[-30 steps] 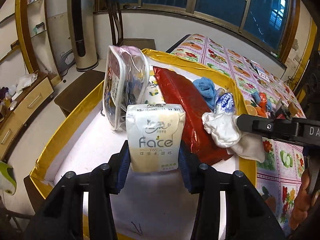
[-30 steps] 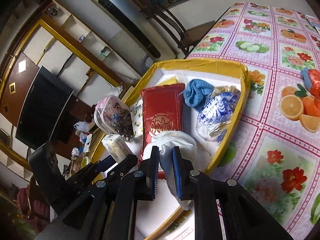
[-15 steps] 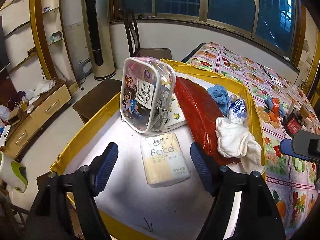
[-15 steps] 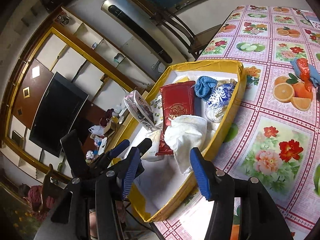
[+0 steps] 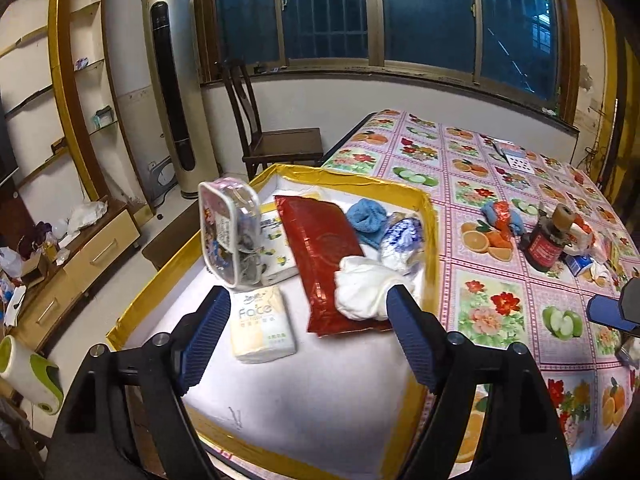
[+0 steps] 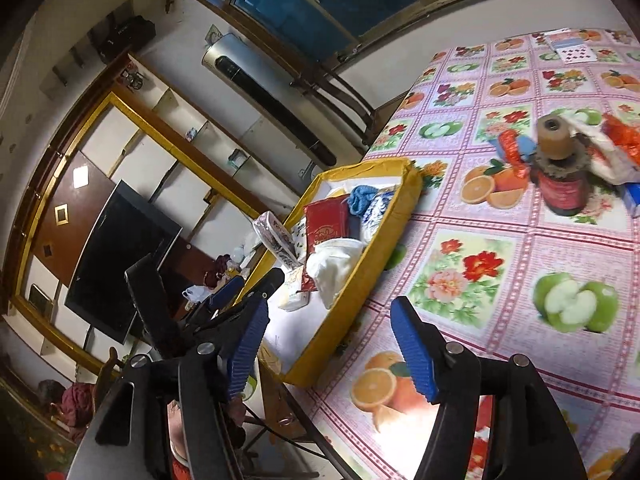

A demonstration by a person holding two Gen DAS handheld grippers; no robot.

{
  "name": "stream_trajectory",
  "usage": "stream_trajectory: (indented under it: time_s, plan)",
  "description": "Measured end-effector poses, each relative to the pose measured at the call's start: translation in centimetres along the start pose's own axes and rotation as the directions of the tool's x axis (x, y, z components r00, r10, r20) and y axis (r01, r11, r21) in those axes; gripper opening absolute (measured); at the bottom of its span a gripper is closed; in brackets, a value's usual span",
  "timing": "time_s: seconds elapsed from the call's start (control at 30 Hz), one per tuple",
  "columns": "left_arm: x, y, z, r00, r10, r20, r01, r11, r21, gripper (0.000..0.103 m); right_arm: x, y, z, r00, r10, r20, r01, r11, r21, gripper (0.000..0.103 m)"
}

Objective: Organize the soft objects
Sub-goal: 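Reach the right gripper to the striped sponge pack and grasp it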

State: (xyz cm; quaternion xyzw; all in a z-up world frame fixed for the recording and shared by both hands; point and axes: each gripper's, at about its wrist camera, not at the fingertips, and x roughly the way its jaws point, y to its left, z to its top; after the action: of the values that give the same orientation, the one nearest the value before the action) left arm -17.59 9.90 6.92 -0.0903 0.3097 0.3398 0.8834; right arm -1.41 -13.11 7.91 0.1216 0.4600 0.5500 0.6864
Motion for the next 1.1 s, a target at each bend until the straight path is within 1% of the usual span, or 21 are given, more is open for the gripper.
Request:
stream_trajectory:
  time_s: [0.03, 0.1, 0.17, 0.23, 0.3, 0.37, 0.43, 0.53, 0.63, 0.77, 0.83, 0.93, 1.03, 1.1]
  plan:
    - [-0.2, -0.7, 0.1, 1.0, -0.011, 0.008, 0.011, 1.0, 0.009, 0.081, -1.4, -0.6, 0.1, 1.0, -0.016, 0.022, 0.016, 1.0, -0.001, 0.067]
    - [-0.5, -2.3, 0.4, 0.999, -0.041, 0.01, 0.04, 0.999, 0.023, 0.081, -5.1, -1.8, 0.2, 0.994, -0.067, 0.086, 0.067, 0.998, 0.005, 0.075]
    - [-0.6, -4.2, 0.5, 0.996, -0.085, 0.002, 0.085, 0.995, 0.043, 0.081, -8.9, -3.2, -0.1, 0.978, -0.142, 0.152, 0.141, 0.99, 0.015, 0.077]
    - [-0.5, -6.4, 0.7, 0.992, -0.125, -0.013, 0.125, 0.99, 0.066, 0.081, -12.6, -5.0, -0.5, 0.955, -0.211, 0.209, 0.205, 0.978, 0.05, 0.079]
    - [-0.4, -8.7, 0.9, 0.984, -0.176, -0.036, 0.178, 0.98, 0.093, 0.081, -15.4, -7.0, -1.2, 0.939, -0.242, 0.243, 0.224, 0.969, 0.1, 0.081]
    - [0.0, -11.0, 1.0, 0.971, -0.228, -0.072, 0.235, 0.966, 0.111, 0.081, -17.1, -9.1, -2.0, 0.93, -0.268, 0.252, 0.235, 0.96, 0.154, 0.081]
    - [0.3, -13.0, 1.1, 0.961, -0.257, -0.102, 0.269, 0.955, 0.126, 0.081, -17.9, -10.8, -2.5, 0.922, -0.305, 0.239, 0.265, 0.946, 0.188, 0.081]
    - [0.7, -16.0, 1.0, 0.955, -0.266, -0.129, 0.285, 0.945, 0.161, 0.081, -19.1, -12.9, -3.4, 0.91, -0.348, 0.224, 0.302, 0.928, 0.216, 0.081]
    - [0.8, -18.6, 0.8, 0.943, -0.292, -0.161, 0.319, 0.93, 0.183, 0.081, -20.5, -14.7, -3.8, 0.898, -0.384, 0.216, 0.333, 0.912, 0.239, 0.081]
    - [0.9, -21.8, 0.7, 0.92, -0.334, -0.204, 0.374, 0.904, 0.207, 0.081, -22.1, -16.6, -4.3, 0.886, -0.408, 0.221, 0.344, 0.897, 0.278, 0.081]
    - [1.1, -23.0, 0.9, 0.916, -0.342, -0.211, 0.385, 0.898, 0.212, 0.081, -22.5, -17.4, -4.5, 0.886, -0.409, 0.22, 0.341, 0.894, 0.291, 0.081]
    - [1.2, -24.6, 0.8, 0.916, -0.337, -0.219, 0.383, 0.897, 0.221, 0.081, -22.5, -18.3, -4.7, 0.886, -0.416, 0.205, 0.347, 0.888, 0.302, 0.081]
    - [1.5, -26.3, 0.3, 0.896, -0.364, -0.255, 0.42, 0.881, 0.218, 0.081, -21.7, -19.2, -4.9, 0.888, -0.429, 0.166, 0.365, 0.876, 0.315, 0.081]
    - [1.6, -27.4, 0.0, 0.881, -0.383, -0.277, 0.445, 0.869, 0.215, 0.081, -21.6, -19.7, -5.0, 0.888, -0.433, 0.157, 0.366, 0.87, 0.33, 0.081]
